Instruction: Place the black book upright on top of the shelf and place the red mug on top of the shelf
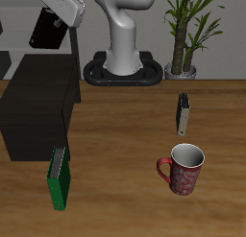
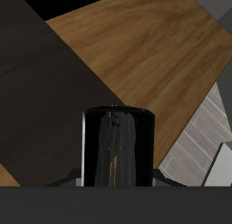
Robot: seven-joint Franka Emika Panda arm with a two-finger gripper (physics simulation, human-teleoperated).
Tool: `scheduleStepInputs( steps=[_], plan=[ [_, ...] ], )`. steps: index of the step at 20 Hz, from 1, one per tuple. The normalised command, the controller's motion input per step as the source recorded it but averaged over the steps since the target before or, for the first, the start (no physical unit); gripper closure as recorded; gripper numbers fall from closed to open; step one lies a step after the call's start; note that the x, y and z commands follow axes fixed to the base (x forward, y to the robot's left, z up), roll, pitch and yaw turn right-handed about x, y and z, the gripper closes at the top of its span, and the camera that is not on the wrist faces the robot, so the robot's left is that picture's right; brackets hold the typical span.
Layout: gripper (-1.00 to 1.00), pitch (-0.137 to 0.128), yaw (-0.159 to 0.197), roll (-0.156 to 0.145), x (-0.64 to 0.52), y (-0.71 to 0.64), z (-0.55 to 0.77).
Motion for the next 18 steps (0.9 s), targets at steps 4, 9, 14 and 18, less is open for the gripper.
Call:
scheduleStepInputs(
  steps=[4,9,14,18],
  plan=[
    [1.00,-0.013,-0.139,0.156,0.00,0.00,0.02],
    [1.00,0.003,-0.137,0.148,0.10,-0.06,-0.03],
    [1.00,-0.039,-0.044,0.003,-0.01,-0.05,0.04],
    [1.00,-0.013,-0.019,0.118,0.05,0.07,0.04]
  ],
)
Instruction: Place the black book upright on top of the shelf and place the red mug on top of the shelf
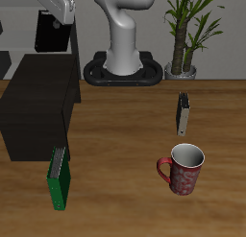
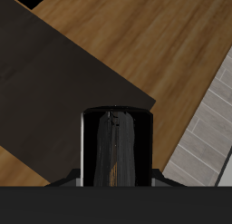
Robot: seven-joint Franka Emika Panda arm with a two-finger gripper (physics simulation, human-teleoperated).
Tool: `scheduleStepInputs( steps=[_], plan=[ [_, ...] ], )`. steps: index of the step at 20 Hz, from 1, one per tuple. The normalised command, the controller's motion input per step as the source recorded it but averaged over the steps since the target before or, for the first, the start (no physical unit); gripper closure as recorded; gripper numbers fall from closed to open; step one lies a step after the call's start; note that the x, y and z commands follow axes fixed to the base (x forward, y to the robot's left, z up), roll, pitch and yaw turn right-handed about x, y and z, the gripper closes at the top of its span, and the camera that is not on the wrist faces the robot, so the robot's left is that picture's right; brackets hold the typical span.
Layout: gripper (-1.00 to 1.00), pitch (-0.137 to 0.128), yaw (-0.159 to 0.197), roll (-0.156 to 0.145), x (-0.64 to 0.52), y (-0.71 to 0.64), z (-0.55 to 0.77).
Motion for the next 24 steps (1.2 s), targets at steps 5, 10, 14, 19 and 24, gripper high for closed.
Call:
scheduleStepInputs(
  steps=[5,10,14,19,24],
  plan=[
    [1.00,-0.025,-0.023,0.146,0.04,0.20,0.01],
    [1.00,-0.007,-0.044,0.040,0.09,-0.01,-0.01],
    [1.00,-0.021,-0.039,0.075,0.11,-0.15,0.02],
    [1.00,-0.052,0.014,0.082,0.05,0.03,0.10],
    [1.00,-0.024,-0.002,0.072,-0.01,0.02,0.02]
  ],
)
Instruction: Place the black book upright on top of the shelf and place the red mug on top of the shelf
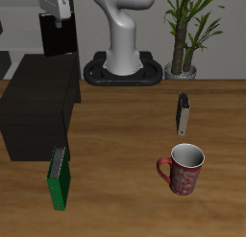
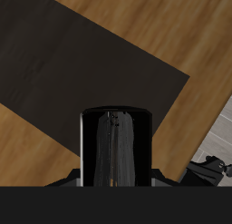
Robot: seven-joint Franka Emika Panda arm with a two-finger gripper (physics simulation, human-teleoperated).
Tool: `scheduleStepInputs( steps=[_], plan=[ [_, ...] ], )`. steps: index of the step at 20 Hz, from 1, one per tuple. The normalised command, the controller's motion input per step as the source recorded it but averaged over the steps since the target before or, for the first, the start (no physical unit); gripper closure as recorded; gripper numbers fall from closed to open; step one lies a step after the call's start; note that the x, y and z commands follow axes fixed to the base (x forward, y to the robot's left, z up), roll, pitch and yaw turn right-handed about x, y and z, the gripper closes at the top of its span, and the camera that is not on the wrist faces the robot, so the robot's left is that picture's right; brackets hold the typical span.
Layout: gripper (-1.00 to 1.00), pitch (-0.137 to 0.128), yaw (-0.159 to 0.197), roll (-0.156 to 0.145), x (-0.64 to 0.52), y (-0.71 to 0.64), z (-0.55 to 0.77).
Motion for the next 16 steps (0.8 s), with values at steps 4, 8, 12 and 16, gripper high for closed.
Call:
scheduleStepInputs(
  steps=[4,8,12,16],
  plan=[
    [1.00,-0.035,-0.031,0.028,0.00,-0.12,0.00],
    [1.00,-0.032,-0.013,-0.010,0.04,-0.12,0.00],
    [1.00,-0.006,0.028,0.009,0.12,-0.06,-0.04],
    [1.00,-0.003,-0.007,-0.042,0.12,-0.12,-0.04]
  ],
)
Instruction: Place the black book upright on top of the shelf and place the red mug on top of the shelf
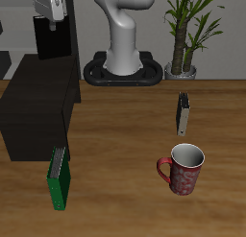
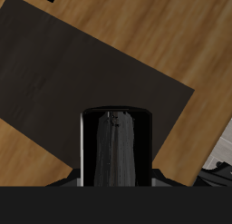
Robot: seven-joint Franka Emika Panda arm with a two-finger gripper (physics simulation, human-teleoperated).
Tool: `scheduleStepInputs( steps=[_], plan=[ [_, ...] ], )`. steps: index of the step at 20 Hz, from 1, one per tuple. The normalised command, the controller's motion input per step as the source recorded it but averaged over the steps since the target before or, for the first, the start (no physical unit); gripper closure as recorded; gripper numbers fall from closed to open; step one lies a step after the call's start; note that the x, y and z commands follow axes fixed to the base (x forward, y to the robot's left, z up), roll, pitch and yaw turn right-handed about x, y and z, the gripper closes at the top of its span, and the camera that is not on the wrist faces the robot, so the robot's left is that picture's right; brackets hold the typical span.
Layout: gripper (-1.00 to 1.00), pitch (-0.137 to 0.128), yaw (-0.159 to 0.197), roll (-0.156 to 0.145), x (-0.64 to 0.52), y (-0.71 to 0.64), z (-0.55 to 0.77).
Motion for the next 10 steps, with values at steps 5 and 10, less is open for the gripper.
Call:
scheduleStepInputs(
  steps=[5,10],
  plan=[
    [1.00,0.033,-0.007,-0.032,0.15,-0.03,-0.10],
    [1.00,0.004,0.024,-0.030,0.07,-0.07,-0.13]
  ],
)
